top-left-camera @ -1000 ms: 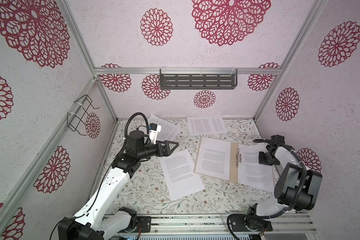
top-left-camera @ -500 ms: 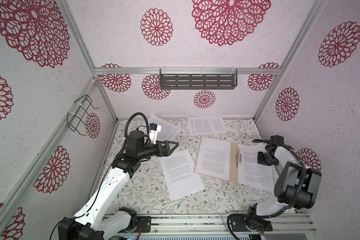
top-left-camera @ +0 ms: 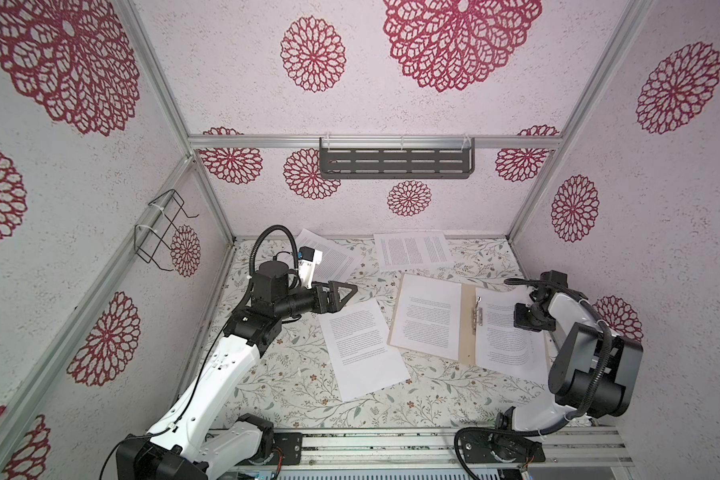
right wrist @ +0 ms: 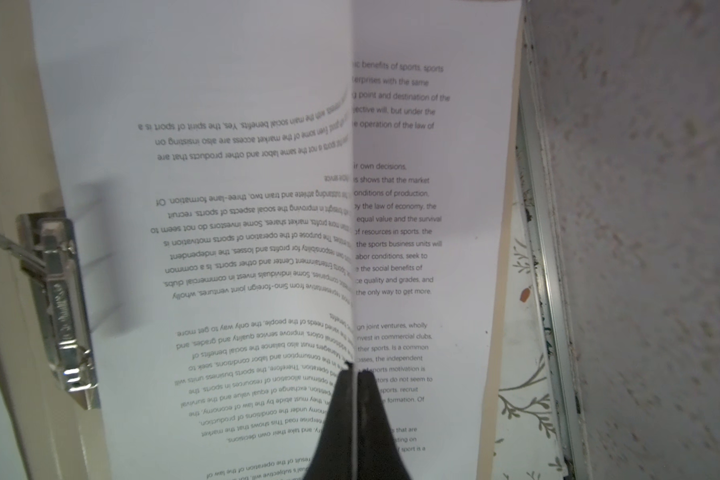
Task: Put the files into the folder
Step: 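Hold the new sheet upright beside the metal clip with the right gripper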
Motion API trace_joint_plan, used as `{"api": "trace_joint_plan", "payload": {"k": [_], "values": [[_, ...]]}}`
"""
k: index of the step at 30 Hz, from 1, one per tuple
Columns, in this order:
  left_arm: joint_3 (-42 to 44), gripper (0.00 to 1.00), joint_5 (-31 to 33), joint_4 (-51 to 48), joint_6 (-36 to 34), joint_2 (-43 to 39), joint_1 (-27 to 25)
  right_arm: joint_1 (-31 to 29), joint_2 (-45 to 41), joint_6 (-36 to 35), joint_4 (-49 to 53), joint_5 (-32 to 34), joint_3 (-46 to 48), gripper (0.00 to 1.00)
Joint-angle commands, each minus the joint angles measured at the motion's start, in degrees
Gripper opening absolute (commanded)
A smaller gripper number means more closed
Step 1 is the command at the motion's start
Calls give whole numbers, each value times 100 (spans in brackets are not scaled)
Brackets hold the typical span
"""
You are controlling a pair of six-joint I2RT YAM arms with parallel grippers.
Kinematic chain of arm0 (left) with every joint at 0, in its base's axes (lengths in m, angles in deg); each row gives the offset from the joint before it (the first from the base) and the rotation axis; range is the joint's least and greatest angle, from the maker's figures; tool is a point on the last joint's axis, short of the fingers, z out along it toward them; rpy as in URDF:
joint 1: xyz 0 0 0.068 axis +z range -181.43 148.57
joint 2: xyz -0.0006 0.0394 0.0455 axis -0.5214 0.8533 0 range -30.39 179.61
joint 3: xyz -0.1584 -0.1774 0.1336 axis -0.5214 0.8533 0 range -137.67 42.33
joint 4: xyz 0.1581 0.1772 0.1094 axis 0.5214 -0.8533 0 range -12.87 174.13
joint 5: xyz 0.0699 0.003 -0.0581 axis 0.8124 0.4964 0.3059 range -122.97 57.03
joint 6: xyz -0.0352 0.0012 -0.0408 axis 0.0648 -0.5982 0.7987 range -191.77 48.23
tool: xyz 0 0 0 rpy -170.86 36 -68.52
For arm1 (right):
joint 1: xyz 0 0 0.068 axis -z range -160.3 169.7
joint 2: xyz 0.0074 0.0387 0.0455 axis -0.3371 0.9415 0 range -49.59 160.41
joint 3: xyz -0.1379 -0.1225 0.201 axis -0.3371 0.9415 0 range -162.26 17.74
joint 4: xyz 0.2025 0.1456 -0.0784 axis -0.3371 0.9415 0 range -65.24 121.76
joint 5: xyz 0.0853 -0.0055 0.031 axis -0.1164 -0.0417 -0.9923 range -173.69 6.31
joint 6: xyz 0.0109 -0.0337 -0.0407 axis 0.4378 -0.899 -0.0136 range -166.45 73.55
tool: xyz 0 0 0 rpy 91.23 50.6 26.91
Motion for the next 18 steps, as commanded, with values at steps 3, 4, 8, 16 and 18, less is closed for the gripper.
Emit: {"api": "trace_joint_plan", "payload": {"k": [3,4,8,16,18], "values": [[53,97,26,150,-27,-1,-21,14,-50,144,121,-119,-1,0],[55,97,26,151,-28,-2,-26,14,-47,144,121,-119,12,0],[53,97,30,150,-32,-7,-27,14,-65,159,85,-116,69,0],[55,97,32,150,-44,-6,-25,14,-30,135,24,-59,87,0],[55,97,38,150,-42,-6,-26,14,-25,130,2,-31,87,0]]}}
